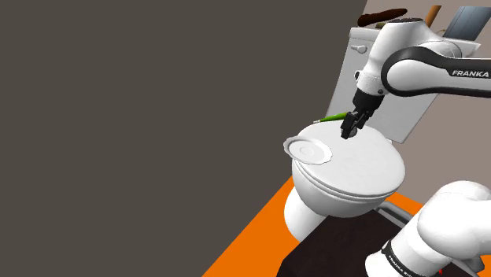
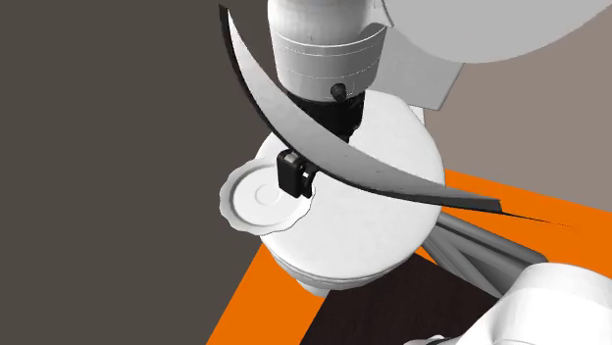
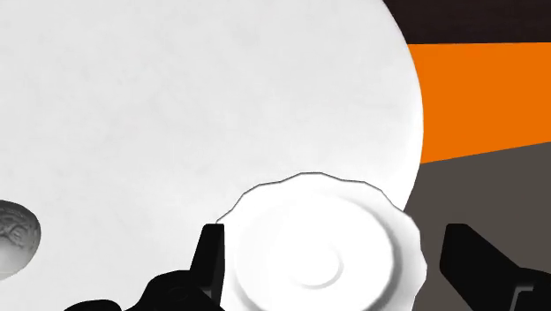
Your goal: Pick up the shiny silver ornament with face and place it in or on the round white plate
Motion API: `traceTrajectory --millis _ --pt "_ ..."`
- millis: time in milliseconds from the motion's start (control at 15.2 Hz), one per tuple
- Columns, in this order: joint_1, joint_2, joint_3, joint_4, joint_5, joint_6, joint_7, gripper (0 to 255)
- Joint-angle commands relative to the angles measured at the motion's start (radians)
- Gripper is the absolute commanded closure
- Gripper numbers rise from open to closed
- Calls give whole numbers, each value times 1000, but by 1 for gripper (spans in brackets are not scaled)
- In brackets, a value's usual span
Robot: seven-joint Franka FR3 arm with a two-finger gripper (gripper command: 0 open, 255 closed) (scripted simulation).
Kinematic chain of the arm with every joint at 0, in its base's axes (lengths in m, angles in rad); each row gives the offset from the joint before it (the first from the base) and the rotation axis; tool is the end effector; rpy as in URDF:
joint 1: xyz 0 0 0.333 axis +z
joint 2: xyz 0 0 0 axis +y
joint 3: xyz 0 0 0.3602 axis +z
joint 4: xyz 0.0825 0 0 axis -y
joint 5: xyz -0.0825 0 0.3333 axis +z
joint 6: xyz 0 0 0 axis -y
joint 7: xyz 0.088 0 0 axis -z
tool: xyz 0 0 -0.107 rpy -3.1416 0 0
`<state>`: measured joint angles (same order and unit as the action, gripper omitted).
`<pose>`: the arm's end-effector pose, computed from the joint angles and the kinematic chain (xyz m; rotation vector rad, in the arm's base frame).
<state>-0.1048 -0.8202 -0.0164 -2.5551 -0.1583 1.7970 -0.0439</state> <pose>0.2264 -0.0426 0.5655 2.9922 -0.0624 0.0756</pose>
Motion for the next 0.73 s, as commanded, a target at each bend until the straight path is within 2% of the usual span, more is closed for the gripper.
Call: traceTrajectory --millis 0,660 --pt "-28 9 -20 -35 -42 86 0 0" --pt "-195 158 -126 -120 -251 527 36 0"
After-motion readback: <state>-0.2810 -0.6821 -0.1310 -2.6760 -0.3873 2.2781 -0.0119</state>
